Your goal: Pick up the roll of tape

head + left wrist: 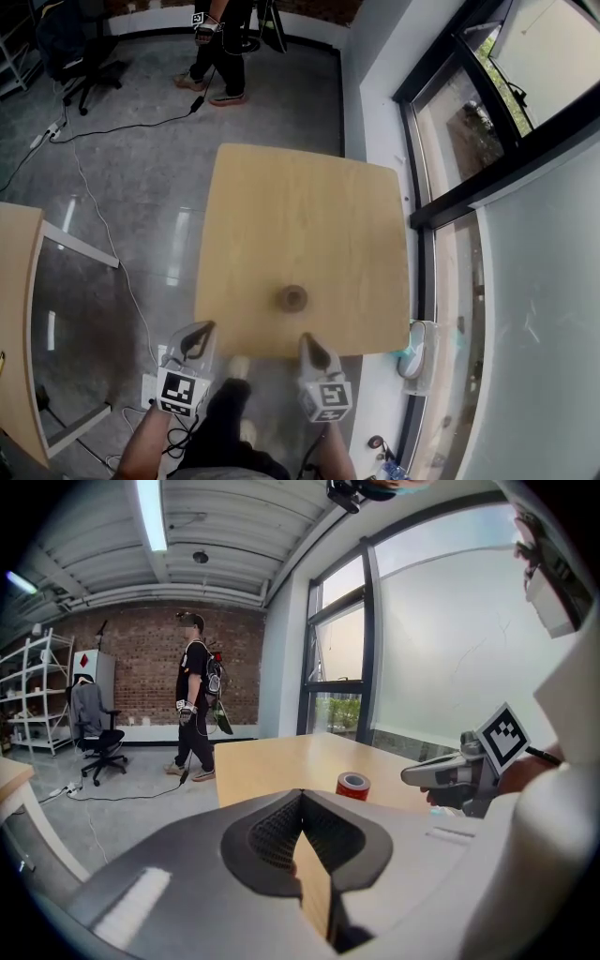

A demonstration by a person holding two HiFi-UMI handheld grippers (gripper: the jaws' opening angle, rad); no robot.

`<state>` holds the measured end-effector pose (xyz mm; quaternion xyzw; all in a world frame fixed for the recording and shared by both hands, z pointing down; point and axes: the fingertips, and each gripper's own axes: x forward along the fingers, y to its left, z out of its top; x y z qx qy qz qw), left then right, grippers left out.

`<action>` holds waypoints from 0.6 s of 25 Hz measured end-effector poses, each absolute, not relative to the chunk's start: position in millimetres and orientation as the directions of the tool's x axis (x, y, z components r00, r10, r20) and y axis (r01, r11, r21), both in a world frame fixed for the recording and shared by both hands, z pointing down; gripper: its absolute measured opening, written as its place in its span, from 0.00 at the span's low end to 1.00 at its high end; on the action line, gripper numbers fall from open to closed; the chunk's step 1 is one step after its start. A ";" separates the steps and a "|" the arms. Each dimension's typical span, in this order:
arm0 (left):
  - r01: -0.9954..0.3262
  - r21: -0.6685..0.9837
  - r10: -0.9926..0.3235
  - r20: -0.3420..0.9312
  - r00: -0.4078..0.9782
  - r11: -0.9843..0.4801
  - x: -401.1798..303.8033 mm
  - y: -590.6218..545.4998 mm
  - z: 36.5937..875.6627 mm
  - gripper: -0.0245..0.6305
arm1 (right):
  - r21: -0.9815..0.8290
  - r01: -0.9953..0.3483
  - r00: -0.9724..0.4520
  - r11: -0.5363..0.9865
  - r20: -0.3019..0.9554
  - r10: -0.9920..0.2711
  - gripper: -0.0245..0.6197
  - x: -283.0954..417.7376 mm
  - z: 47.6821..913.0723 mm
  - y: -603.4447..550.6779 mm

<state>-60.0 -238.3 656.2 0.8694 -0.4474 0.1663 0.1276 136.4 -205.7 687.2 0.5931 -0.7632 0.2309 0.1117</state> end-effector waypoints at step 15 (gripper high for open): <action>-0.813 0.074 -0.725 0.411 0.552 -0.577 -55.5 -243.6 656.0 0.04 | -0.238 -0.949 -0.295 0.205 0.451 -0.842 0.15 136.3 702.0 -239.2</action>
